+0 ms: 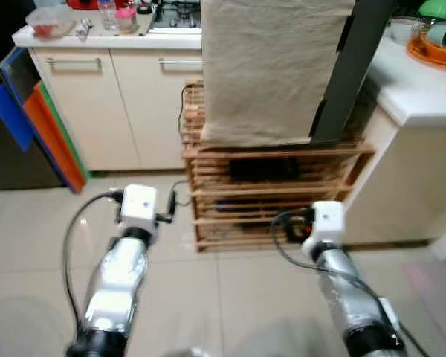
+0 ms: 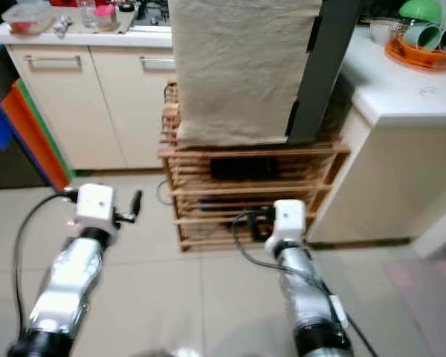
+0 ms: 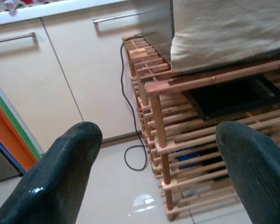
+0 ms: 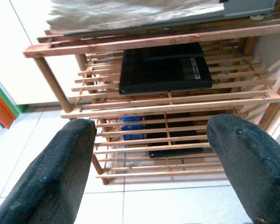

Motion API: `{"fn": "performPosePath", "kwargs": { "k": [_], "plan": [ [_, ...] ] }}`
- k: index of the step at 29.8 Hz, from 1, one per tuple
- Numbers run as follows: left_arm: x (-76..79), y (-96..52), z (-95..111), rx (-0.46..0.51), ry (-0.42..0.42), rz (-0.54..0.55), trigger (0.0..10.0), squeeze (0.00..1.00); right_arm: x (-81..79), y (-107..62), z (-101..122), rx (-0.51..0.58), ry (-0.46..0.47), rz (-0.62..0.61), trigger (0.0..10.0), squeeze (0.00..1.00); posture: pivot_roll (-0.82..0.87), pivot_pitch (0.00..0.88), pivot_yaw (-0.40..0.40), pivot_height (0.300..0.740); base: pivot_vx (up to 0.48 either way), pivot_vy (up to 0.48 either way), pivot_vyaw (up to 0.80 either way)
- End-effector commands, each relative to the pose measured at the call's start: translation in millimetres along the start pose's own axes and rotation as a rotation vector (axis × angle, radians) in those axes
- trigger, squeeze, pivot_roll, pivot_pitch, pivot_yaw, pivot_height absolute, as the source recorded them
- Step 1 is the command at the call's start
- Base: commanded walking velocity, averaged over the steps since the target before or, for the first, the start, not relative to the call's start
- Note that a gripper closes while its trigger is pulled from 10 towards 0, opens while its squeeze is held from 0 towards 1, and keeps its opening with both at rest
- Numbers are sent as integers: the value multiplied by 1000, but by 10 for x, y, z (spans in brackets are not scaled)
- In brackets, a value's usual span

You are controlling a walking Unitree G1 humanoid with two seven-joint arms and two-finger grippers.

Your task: Restocking fridge

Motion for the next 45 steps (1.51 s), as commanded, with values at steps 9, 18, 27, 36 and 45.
{"fn": "performPosePath", "kwargs": {
  "k": [9,18,27,36,45],
  "plan": [
    [-121,17,90,43,18,41,10000,0,-236,27,84,48,-36,89,10000,0,20,0,-2,740,36,188,0],
    [-91,23,73,30,37,32,10000,0,-279,-10,77,60,-43,105,10000,0,22,0,-4,740,354,312,0],
    [-50,47,72,30,37,16,10000,0,-273,-40,50,57,-50,106,10000,0,10,0,1,740,439,56,0],
    [-71,83,106,43,39,24,10000,0,-222,1,89,64,-45,89,10000,0,13,0,0,740,456,0,0],
    [-150,94,344,179,-6,71,10000,0,-221,134,571,234,-81,62,10000,0,17,0,-7,740,458,0,0]
  ]
}}
Point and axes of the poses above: a point about 5 cm out from each wrist's last joint towards the gripper, its own y axis pointing out of the wrist towards the gripper, its own z axis along the axis of the wrist's last joint, x = y × z, the point moved 2 cm from there along y, pointing out of the wrist towards the gripper, and after that the axes turned 5 degrees about -y, right-handed, at the moved point
